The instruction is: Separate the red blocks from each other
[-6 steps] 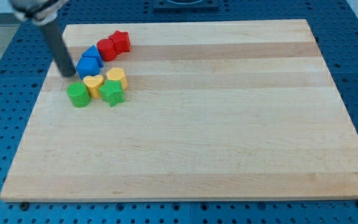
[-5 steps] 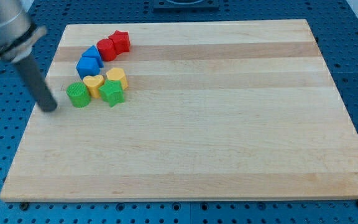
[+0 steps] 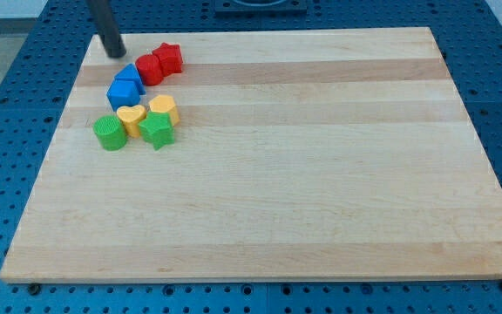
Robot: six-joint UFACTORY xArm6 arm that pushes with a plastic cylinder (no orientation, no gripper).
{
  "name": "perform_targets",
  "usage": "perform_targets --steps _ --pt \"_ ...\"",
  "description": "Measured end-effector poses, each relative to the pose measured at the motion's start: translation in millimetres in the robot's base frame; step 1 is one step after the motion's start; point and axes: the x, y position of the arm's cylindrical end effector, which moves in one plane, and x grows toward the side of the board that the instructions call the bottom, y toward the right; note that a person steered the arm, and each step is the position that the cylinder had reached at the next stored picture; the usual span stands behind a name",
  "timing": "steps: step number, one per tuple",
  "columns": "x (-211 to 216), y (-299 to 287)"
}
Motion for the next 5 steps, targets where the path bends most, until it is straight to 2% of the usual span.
perform_targets --steps 1,3,4,5 --pt "5 72" --pt "8 81" --pt "37 79" --pt "109 76"
